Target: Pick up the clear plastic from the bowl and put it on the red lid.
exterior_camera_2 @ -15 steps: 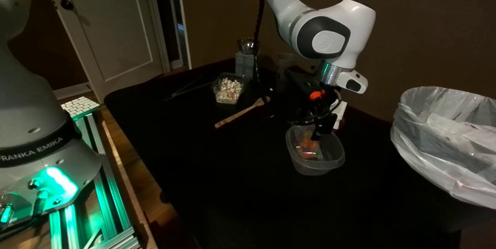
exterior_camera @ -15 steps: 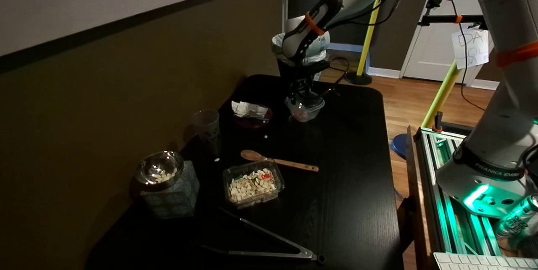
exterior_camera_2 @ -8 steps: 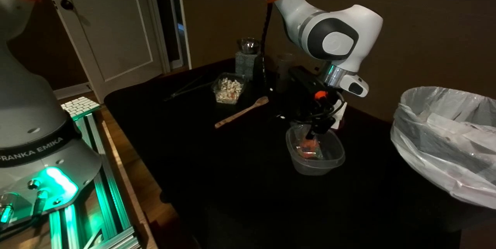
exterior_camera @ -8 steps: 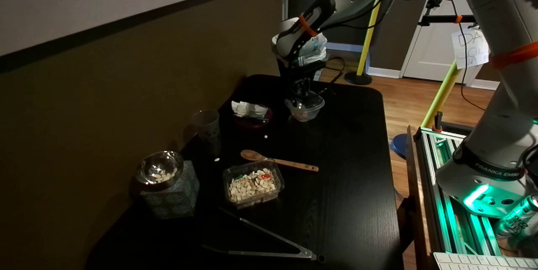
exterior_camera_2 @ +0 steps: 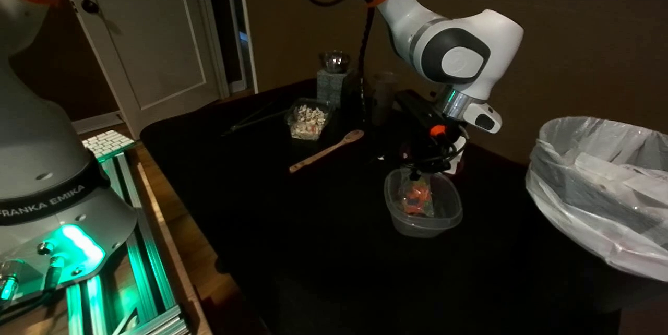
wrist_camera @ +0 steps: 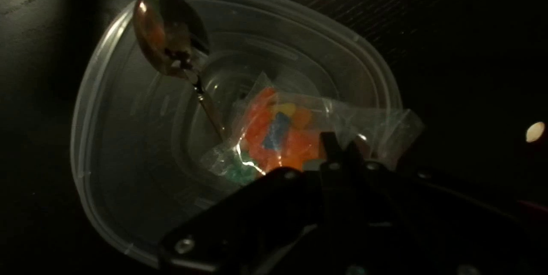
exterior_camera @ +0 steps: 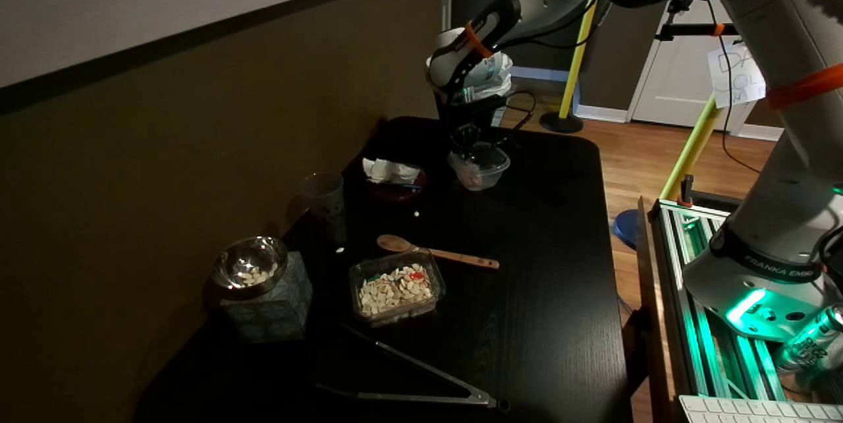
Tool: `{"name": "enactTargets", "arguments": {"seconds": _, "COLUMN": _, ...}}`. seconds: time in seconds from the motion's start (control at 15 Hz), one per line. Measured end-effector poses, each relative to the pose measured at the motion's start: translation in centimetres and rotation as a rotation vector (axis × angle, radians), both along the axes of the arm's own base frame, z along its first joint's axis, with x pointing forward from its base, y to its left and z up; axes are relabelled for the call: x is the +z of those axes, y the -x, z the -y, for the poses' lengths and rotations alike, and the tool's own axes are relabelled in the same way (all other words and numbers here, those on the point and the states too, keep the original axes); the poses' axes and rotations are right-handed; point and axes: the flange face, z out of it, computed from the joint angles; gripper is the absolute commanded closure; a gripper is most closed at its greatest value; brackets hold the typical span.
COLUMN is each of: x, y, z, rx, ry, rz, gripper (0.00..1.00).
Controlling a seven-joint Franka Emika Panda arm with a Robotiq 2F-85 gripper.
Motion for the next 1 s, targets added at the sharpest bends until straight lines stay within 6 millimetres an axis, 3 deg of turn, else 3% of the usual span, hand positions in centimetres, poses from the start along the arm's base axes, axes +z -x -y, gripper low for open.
{"name": "enactTargets", "arguments": {"seconds": 0.33, "x": 2.0, "y": -0.1, "z": 0.9, "rx": 0.011, "ry": -0.012, "rz": 0.032, "gripper": 1.0}}
{"name": "enactTargets", "arguments": {"seconds": 1.0, "x": 11.5, "y": 3.3, "z": -2.1, "rx": 0.078, "ry": -0.07, "rz": 0.026, "gripper": 1.0}}
